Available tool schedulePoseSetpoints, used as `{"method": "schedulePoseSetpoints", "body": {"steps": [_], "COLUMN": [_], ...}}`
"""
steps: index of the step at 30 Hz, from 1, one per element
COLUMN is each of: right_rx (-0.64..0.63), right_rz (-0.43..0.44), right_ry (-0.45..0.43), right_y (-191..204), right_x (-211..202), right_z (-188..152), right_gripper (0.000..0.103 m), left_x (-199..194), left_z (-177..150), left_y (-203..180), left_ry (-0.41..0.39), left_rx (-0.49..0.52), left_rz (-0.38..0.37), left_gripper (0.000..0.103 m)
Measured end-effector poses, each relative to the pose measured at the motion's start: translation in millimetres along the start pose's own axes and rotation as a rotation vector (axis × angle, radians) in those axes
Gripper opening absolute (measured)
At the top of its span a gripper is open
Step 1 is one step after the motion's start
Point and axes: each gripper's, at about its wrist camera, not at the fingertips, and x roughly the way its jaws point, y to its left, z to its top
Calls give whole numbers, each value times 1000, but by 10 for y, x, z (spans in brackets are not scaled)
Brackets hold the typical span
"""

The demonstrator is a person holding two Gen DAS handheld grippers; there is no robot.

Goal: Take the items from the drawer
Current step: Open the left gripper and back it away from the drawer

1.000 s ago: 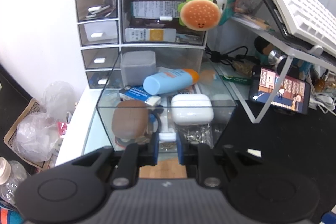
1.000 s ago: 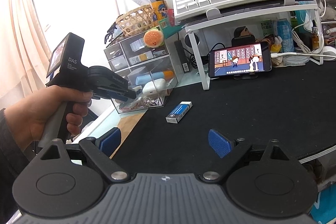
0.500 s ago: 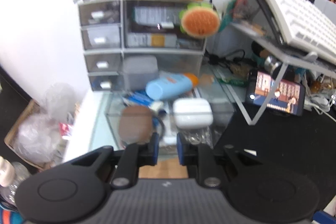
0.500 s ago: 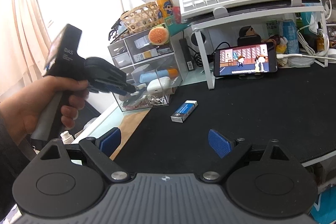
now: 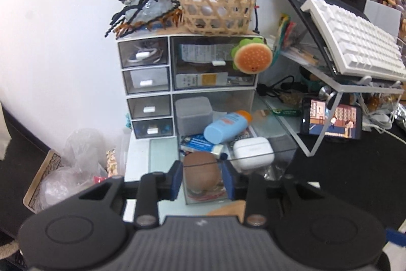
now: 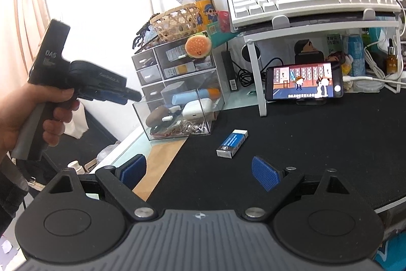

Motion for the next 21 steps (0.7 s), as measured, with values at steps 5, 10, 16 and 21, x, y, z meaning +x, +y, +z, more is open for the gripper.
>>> {"method": "schedulePoseSetpoints", "body": {"steps": [5,10,16,21], "right_rx": [-10,-19,-33,-53], "right_rz": [-28,-38,-65,-85], "right_ry": [-2,-15,-27,-25], "right_y": [55,127,164,197], "right_x": [66,112,179,238], "right_z": [19,67,112,165], "right_gripper": [94,94,94,94], "left_x": [-67,-507,-851,-1311], "left_z": [-127,-428,-852,-1414], "left_y": [385,1123,2029,2860], "left_ry": [1,-23,-39,-92], "left_rx": [-16,10,30,75], "left_rz": [-40,-55,-88,-96], "left_gripper": [49,70,82,91]}}
